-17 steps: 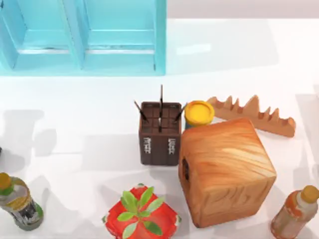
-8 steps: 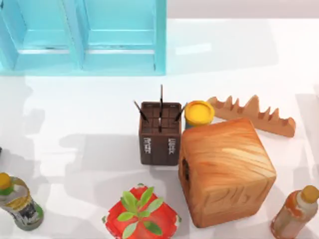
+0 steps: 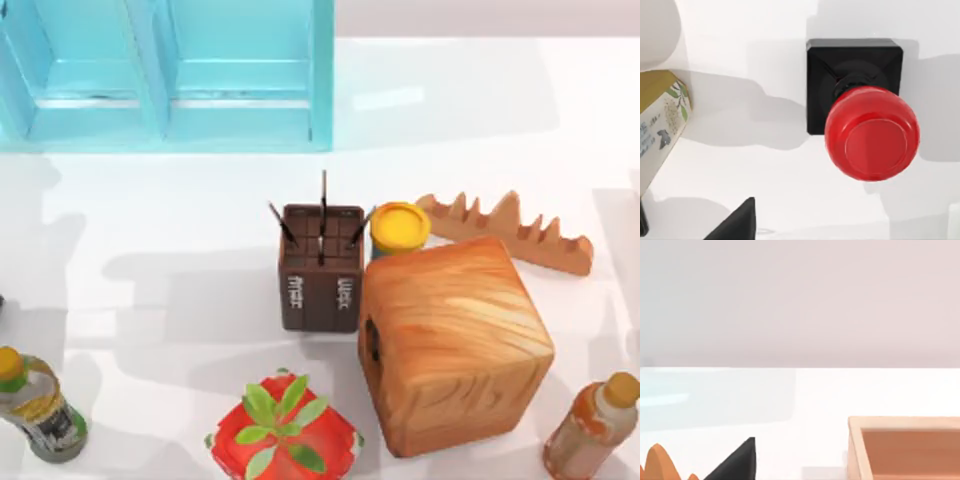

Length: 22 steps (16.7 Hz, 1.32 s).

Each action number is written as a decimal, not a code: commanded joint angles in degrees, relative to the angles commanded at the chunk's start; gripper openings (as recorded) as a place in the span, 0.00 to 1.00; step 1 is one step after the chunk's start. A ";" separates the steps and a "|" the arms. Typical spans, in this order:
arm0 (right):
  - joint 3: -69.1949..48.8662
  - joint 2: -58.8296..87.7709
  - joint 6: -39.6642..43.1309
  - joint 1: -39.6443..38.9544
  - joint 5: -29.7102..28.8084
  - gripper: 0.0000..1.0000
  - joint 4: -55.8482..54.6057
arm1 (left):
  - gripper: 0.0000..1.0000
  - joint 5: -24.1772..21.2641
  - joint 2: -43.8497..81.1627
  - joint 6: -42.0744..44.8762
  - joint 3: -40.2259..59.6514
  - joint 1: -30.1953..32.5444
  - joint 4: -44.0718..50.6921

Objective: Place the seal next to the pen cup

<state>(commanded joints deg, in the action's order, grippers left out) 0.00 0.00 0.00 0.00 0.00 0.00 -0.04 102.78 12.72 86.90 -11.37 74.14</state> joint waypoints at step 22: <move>0.00 0.00 0.00 0.00 0.00 1.00 0.00 | 0.62 -0.02 4.94 0.27 -17.05 -0.20 -21.99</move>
<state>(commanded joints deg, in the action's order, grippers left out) 0.00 0.00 0.00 0.00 0.00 0.00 -0.06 107.72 12.99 69.85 -11.56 52.16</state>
